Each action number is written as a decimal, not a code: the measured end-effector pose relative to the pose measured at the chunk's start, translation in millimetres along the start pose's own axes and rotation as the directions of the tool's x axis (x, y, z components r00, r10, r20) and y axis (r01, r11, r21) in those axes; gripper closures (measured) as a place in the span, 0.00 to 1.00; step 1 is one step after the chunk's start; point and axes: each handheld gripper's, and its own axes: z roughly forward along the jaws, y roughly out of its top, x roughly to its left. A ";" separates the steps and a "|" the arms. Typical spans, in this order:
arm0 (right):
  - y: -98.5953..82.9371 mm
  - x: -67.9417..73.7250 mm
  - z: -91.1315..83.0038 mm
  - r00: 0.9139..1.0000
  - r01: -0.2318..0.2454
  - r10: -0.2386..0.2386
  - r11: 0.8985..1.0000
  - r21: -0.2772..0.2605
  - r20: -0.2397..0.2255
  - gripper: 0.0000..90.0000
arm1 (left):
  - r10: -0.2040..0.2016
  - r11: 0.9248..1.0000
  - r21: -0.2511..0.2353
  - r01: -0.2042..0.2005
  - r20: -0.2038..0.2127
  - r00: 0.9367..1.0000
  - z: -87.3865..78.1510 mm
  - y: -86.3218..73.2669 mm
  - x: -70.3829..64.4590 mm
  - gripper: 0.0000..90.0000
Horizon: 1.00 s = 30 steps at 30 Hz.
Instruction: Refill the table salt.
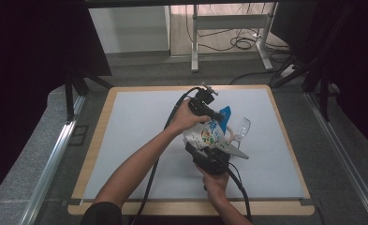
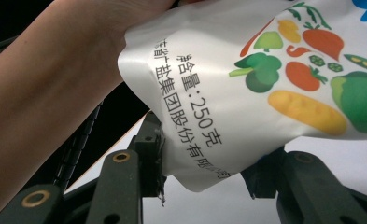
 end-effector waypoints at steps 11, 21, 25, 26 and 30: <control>-0.6 1.0 0.6 1.000 0.009 -0.009 1.000 0.000 -0.001 0.64 | 0.001 1.000 -0.004 -0.001 -0.003 1.000 -1.6 -1.5 0.0 1.00; -0.9 1.1 0.7 1.000 0.010 -0.010 1.000 0.002 -0.005 0.64 | -0.002 1.000 -0.004 0.002 -0.004 1.000 -2.1 -2.2 0.2 1.00; -0.7 1.2 0.4 1.000 0.009 -0.009 1.000 0.002 -0.008 0.64 | 0.000 1.000 -0.002 0.000 -0.006 1.000 -2.8 -2.3 -0.2 1.00; -0.7 1.4 0.3 1.000 0.009 -0.009 1.000 0.001 -0.009 0.64 | 0.002 1.000 -0.002 -0.002 -0.006 1.000 -2.9 -2.3 -0.3 1.00; -0.8 1.7 -0.2 1.000 0.010 -0.010 1.000 0.001 -0.009 0.64 | 0.001 1.000 -0.002 -0.001 -0.006 1.000 -3.1 -2.4 -0.4 1.00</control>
